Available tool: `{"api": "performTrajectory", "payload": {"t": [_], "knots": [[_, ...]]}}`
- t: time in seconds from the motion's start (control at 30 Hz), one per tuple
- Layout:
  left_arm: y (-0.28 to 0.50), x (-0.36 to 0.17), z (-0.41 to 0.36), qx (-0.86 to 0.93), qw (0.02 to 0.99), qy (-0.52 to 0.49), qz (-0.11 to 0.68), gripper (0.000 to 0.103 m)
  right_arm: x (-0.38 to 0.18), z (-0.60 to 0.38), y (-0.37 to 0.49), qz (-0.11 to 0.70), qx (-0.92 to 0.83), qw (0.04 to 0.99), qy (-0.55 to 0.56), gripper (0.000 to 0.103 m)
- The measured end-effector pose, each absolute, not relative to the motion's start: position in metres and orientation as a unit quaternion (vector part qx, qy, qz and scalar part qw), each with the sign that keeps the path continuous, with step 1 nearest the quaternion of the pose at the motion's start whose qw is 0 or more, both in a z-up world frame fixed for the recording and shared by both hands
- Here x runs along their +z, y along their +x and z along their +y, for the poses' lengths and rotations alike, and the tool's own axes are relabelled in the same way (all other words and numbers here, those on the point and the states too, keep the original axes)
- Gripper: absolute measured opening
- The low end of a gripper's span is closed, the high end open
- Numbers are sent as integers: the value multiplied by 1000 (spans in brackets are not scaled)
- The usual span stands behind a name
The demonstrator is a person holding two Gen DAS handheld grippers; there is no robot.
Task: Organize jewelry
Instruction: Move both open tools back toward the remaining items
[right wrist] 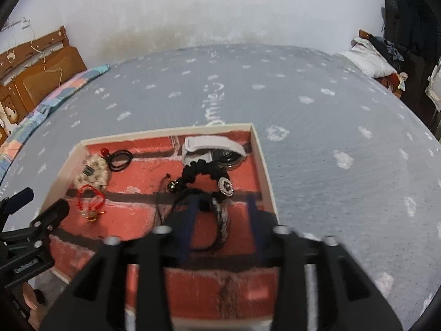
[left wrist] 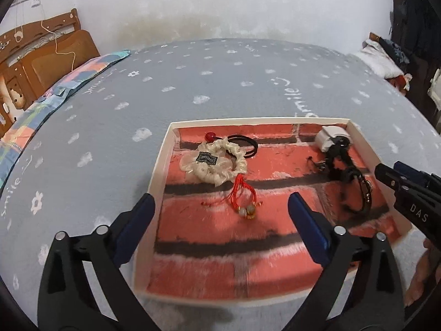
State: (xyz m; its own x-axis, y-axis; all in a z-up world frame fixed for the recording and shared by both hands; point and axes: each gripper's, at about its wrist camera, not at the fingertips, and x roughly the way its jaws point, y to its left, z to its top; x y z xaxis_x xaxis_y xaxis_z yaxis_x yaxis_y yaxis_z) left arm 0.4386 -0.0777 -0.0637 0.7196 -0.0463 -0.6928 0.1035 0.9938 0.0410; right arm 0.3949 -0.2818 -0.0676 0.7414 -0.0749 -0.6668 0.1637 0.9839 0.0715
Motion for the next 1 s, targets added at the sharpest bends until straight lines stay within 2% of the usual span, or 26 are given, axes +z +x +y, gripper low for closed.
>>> {"api": "performTrajectory", "payload": {"t": [0.2, 0.5, 1.0], "knots": [[405, -45, -53, -33, 928, 21, 370, 98, -47, -281, 358, 346, -66, 934, 57, 50], [340, -17, 15, -8, 934, 5, 357, 98, -29, -283, 292, 331, -72, 939, 55, 57], [286, -48, 99, 41, 928, -4, 371, 98, -62, -255, 244, 356, -76, 929, 64, 58]]}}
